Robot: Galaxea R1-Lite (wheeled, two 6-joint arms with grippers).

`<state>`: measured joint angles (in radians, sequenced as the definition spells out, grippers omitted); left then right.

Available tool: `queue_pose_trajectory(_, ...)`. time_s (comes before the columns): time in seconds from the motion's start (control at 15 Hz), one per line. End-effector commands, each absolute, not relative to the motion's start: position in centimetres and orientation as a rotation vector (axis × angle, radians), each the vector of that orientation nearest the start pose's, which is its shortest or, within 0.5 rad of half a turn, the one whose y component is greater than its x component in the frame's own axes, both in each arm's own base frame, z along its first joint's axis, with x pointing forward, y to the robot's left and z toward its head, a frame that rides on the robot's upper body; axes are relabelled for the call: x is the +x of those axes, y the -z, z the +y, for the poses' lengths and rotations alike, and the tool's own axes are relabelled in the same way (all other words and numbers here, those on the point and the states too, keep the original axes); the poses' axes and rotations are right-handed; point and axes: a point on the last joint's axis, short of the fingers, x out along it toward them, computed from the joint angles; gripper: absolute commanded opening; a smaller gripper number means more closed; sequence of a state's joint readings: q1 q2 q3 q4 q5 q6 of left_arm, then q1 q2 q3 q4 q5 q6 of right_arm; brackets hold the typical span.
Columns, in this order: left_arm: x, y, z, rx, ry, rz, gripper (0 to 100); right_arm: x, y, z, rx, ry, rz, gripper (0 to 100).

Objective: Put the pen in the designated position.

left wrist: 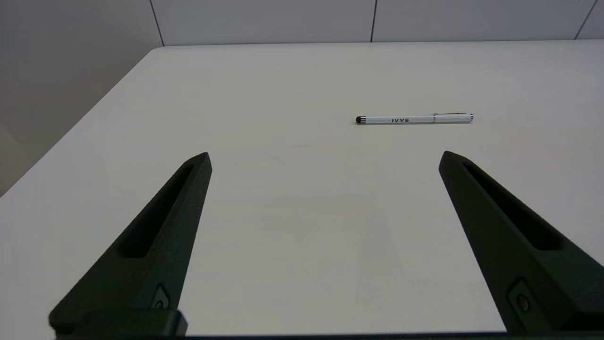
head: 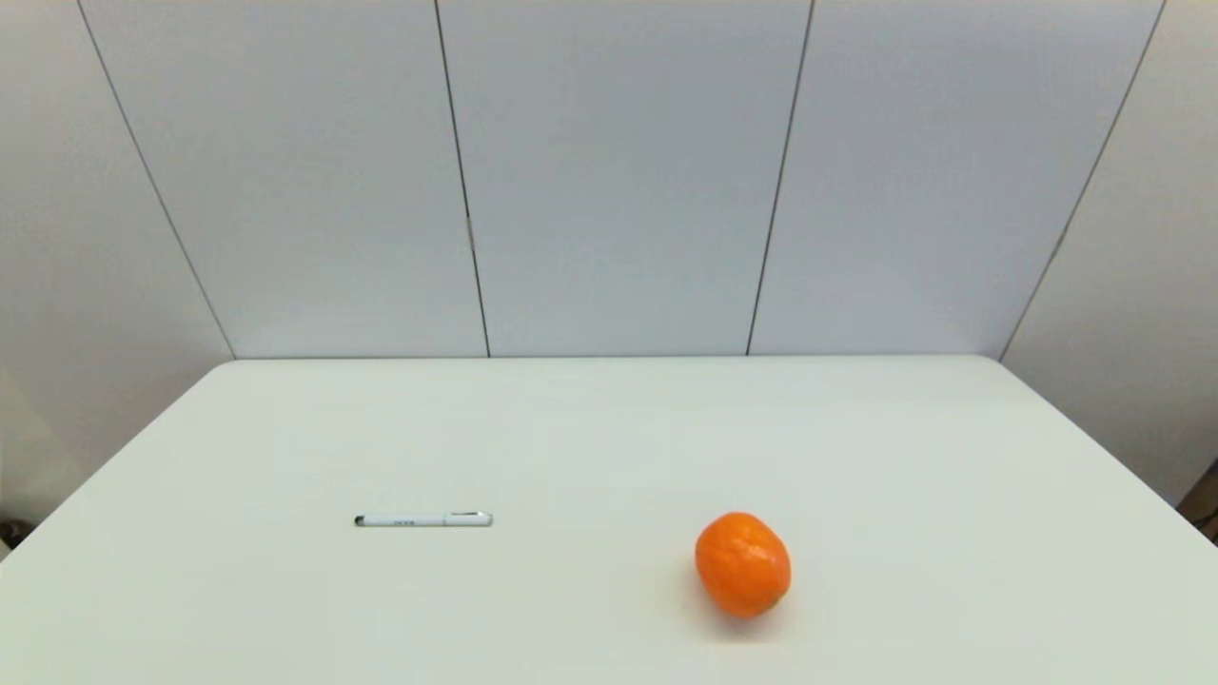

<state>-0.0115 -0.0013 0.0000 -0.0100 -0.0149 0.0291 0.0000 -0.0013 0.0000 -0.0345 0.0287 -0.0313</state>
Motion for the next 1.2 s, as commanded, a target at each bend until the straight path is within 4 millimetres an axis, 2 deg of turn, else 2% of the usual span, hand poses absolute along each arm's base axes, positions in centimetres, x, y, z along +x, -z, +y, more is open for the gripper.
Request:
queue_pose_trajectory(0.07,-2.2,-7.4,0.0,0.029,0.028,0.0,100,-2.2,-7.5,0.1,-0.033,-0.029,-0.022,100)
queue_pose_trajectory(0.87,-2.0,-7.4,0.0,0.029,0.026,0.027,100,-2.2,-7.5,0.1,-0.033,-0.029,-0.022,100)
queue_pose_trajectory(1.0,-1.6,-8.4,0.0,0.034,0.026,0.069,100,-2.2,-7.5,0.1,-0.033,-0.029,-0.022,100)
queue_pose_trajectory(1.2,-0.9,-11.5,0.0,0.04,0.034,0.085,100,-2.2,-7.5,0.1,-0.033,-0.029,-0.022,100)
